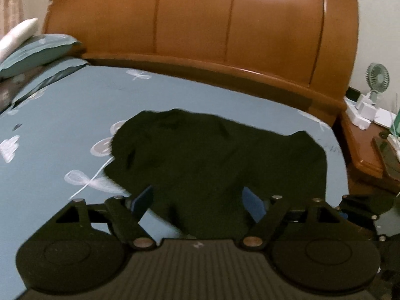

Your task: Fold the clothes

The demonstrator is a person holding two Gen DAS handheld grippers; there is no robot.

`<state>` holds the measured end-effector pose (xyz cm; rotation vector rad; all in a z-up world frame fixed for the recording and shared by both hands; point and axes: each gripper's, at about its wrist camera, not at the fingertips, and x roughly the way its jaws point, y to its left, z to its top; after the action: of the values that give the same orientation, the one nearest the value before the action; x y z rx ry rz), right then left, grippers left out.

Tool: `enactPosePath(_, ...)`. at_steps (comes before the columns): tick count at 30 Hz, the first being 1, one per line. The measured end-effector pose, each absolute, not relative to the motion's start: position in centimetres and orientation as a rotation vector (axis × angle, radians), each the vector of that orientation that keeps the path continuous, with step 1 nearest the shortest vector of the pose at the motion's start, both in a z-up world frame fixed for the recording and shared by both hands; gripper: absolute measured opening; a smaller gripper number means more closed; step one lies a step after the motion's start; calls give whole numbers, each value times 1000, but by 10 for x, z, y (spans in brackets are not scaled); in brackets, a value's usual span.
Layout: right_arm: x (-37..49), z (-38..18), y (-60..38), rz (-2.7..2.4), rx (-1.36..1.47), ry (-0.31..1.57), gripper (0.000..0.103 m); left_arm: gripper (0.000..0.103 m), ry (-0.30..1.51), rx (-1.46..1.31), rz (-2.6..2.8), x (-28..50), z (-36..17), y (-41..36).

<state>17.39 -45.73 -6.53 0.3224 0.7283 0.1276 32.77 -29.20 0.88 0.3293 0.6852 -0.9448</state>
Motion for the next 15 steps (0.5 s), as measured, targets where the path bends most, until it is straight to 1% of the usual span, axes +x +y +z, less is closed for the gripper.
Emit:
enactPosePath(3, 177, -69, -454, 106, 301, 762, 103, 82, 658, 337, -889, 324, 9, -272)
enactPosePath(6, 175, -56, -450, 109, 281, 740, 103, 87, 610, 339, -836, 319, 15, -252)
enactPosePath(9, 171, -46, -437, 135, 254, 730, 103, 95, 567, 317, -791, 312, 20, -234)
enactPosePath(15, 166, -66, -413, 120, 229, 827, 103, 96, 574, 283, -789, 296, 14, -208)
